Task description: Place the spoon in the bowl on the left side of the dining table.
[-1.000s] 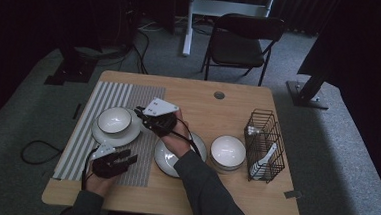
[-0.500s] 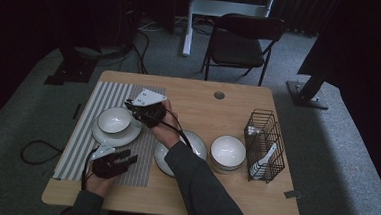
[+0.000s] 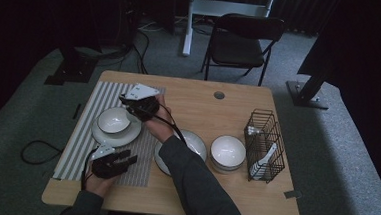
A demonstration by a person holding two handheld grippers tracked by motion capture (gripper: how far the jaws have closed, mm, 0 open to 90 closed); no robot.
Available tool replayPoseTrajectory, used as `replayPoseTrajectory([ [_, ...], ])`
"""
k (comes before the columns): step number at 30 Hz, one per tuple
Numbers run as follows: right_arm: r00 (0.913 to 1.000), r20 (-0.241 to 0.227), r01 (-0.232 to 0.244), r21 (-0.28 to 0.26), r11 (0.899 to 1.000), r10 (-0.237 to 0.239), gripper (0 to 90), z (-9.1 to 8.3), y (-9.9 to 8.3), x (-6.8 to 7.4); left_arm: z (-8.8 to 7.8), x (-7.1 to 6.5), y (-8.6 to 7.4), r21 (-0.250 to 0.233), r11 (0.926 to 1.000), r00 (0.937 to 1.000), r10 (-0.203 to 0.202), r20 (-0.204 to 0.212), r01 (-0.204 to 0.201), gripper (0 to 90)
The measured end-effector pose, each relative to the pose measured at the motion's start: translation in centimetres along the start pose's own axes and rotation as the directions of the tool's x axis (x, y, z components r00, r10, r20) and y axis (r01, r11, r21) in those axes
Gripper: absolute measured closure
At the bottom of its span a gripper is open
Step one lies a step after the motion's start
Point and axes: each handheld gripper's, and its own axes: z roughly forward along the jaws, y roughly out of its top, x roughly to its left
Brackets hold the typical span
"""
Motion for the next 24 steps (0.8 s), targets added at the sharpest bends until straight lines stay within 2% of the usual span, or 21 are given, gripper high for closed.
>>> replayPoseTrajectory([
  [7, 0.9999, -0.003, 0.014, 0.002, 1.000, -0.014, 85.2, 1.3, 0.5, 0.3, 0.0, 0.0, 0.0, -0.004, 1.0000, 1.0000, -0.002, 0.002, 0.002, 56.6],
  [11, 1.0000, 0.001, 0.009, 0.029, 1.000, -0.009, 85.2, 2.4, 0.2, 0.3, 0.0, 0.0, 0.0, -0.003, 1.0000, 1.0000, -0.002, 0.002, 0.002, 56.6],
  [16, 1.0000, 0.001, -0.008, 0.030, 1.000, 0.008, 85.2, 3.2, -0.2, 0.3, -0.1, 0.0, -0.1, -0.003, 1.0000, 1.0000, -0.003, 0.004, 0.003, 56.6],
  [24, 1.0000, -0.005, 0.008, 0.046, 0.999, -0.008, 85.2, 4.3, -0.3, 0.7, -0.1, 0.0, -0.1, -0.003, 1.0000, 1.0000, -0.004, 0.008, 0.004, 56.6],
])
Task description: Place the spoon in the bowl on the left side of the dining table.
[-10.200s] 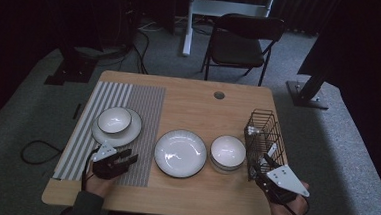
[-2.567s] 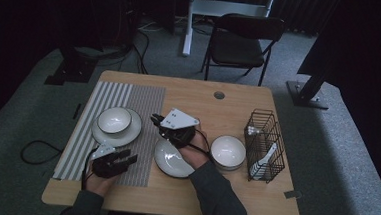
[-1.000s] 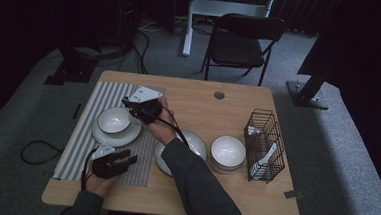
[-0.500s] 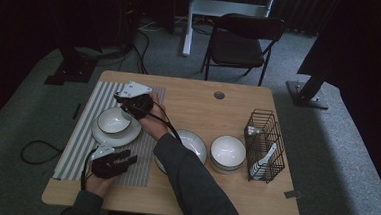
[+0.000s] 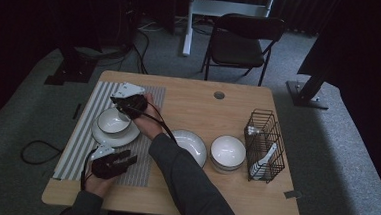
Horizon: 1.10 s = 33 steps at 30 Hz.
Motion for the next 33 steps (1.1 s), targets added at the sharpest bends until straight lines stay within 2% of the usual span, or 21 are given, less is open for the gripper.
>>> replayPoseTrajectory([
  [7, 1.0000, -0.008, 0.002, 0.012, 1.000, -0.002, 84.9, 0.2, -0.6, -0.1, 0.0, 0.0, 0.0, 0.001, 1.0000, 1.0000, -0.001, -0.001, 0.001, 56.6],
  [16, 0.9998, -0.016, 0.015, 0.044, 0.999, -0.014, 84.1, -0.3, -1.5, -0.4, 0.0, 0.0, 0.0, -0.001, 1.0000, 1.0000, -0.004, -0.003, 0.004, 56.5],
  [18, 0.9991, -0.018, 0.041, 0.064, 0.997, -0.040, 83.8, -0.5, -1.8, -0.3, 0.0, 0.0, 0.0, 0.000, 1.0000, 1.0000, -0.005, -0.004, 0.005, 56.5],
  [25, 0.9988, -0.028, 0.042, 0.080, 0.996, -0.040, 83.6, -0.8, -2.4, -0.6, 0.0, 0.0, 0.0, 0.000, 1.0000, 1.0000, -0.006, -0.004, 0.006, 56.5],
  [27, 0.9980, -0.040, 0.053, 0.105, 0.993, -0.049, 83.3, -1.0, -3.2, -0.6, 0.0, 0.0, 0.0, 0.001, 1.0000, 1.0000, -0.005, -0.005, 0.005, 56.5],
  [33, 0.9985, -0.039, 0.042, 0.115, 0.992, -0.038, 83.0, -1.4, -3.9, -0.6, 0.0, 0.0, 0.0, 0.001, 1.0000, 1.0000, -0.006, -0.006, 0.006, 56.4],
])
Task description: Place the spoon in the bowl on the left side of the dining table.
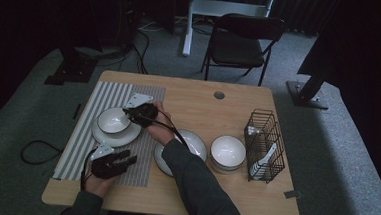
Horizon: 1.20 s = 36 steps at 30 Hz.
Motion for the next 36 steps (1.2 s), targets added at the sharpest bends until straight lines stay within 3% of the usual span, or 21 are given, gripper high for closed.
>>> replayPoseTrajectory([
  [13, 0.9997, 0.019, -0.017, 0.065, 0.998, 0.015, 81.5, -1.0, -2.4, -0.1, 0.0, 0.0, 0.0, 0.000, 1.0000, 1.0000, 0.001, -0.004, -0.001, 56.4],
  [26, 0.9991, 0.028, -0.031, 0.030, 0.999, 0.030, 78.5, -2.6, -2.1, -0.2, 0.1, 0.0, 0.0, 0.000, 1.0000, 1.0000, 0.003, -0.004, -0.003, 56.3],
  [36, 0.9960, 0.066, -0.061, 0.003, 0.998, 0.060, 68.8, -5.7, -2.3, -0.1, 0.1, 0.0, 0.0, 0.003, 1.0000, 1.0000, 0.001, -0.004, -0.001, 56.3],
])
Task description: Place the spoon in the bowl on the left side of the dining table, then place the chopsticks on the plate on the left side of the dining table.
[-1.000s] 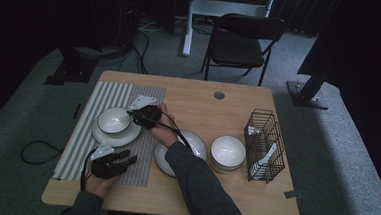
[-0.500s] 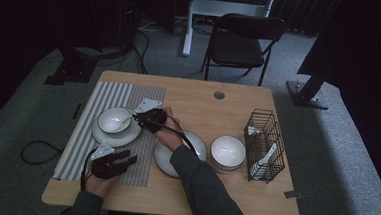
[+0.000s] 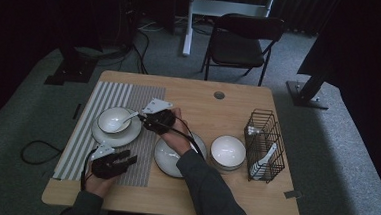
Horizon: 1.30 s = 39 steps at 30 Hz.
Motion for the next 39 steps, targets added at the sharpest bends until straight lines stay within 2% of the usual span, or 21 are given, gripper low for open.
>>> replayPoseTrajectory([
  [7, 0.9998, 0.017, -0.005, 0.021, 1.000, 0.005, 64.6, -1.5, -1.0, 0.4, 0.1, 0.0, 0.0, 0.000, 1.0000, 1.0000, -0.003, 0.001, 0.003, 56.3],
  [15, 0.9995, 0.031, -0.007, 0.017, 1.000, 0.007, 62.1, -2.8, -1.5, 0.8, 0.1, 0.0, 0.0, -0.002, 1.0000, 1.0000, -0.002, 0.000, 0.002, 56.4],
  [28, 0.9986, 0.053, 0.000, -0.006, 1.000, 0.000, 60.2, -5.8, -2.6, 1.8, 0.1, 0.0, 0.1, 0.002, 1.0000, 1.0000, -0.005, -0.004, 0.005, 56.4],
  [33, 0.9984, 0.056, 0.011, -0.030, 0.999, -0.009, 59.7, -7.6, -3.1, 2.7, 0.1, -0.1, 0.1, 0.005, 1.0000, 0.9999, -0.001, -0.017, 0.001, 56.4],
  [39, 0.9984, 0.057, -0.003, -0.043, 0.999, 0.005, 59.7, -9.2, -4.2, 3.3, -0.4, -0.2, 0.5, -0.017, 0.9998, 0.9997, 0.001, -0.024, -0.002, 56.4],
])
